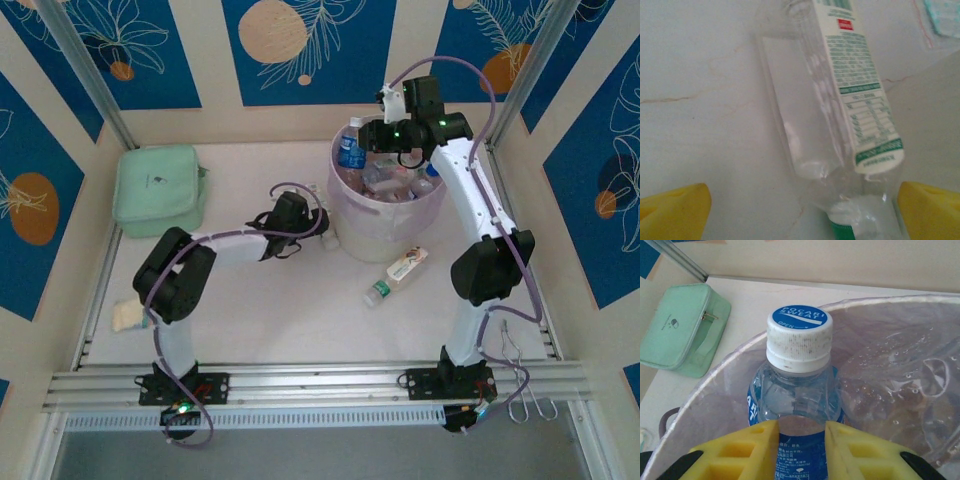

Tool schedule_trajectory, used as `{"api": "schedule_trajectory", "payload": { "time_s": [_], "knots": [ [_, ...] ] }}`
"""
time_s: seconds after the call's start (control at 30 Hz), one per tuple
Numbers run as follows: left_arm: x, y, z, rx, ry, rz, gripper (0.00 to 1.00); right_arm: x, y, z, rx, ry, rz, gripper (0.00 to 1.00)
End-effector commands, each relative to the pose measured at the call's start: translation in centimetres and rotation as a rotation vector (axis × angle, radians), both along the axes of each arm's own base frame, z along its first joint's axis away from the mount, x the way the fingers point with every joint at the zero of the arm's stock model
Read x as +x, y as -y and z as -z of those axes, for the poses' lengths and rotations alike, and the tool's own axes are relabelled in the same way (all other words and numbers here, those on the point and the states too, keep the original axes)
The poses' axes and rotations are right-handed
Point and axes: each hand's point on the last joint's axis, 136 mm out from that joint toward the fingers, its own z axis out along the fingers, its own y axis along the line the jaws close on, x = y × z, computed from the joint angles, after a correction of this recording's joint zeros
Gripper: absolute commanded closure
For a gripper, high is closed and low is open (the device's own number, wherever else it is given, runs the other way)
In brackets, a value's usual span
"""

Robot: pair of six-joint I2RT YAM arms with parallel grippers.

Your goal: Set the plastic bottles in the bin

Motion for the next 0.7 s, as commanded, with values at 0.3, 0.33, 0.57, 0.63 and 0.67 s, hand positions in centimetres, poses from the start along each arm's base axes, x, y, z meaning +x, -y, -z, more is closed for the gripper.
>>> {"api": "schedule_trajectory", "payload": {
  "time_s": [0.3, 0.33, 0.57, 0.63, 0.67],
  "knots": [
    [2.8, 0.7, 2.5, -0.019, -0.039, -0.022, 0.11, -7.0, 3.6, -9.7, 0.046, 0.186, 0.061, 0.47],
    [2.8, 0.7, 2.8, -0.020, -0.046, -0.024, 0.12, -7.7, 4.1, -10.2, 0.063, 0.195, 0.069, 0.47],
    [2.9, 0.2, 4.3, -0.018, -0.076, -0.050, 0.25, -11.9, 6.7, -10.5, 0.163, 0.194, 0.128, 0.45],
    [2.8, 0.1, 4.5, -0.018, -0.079, -0.051, 0.30, -13.0, 7.7, -9.4, 0.170, 0.171, 0.170, 0.45],
    [2.7, 0.0, 4.5, -0.019, -0.079, -0.051, 0.31, -13.6, 8.3, -8.7, 0.170, 0.153, 0.200, 0.44]
  ]
}}
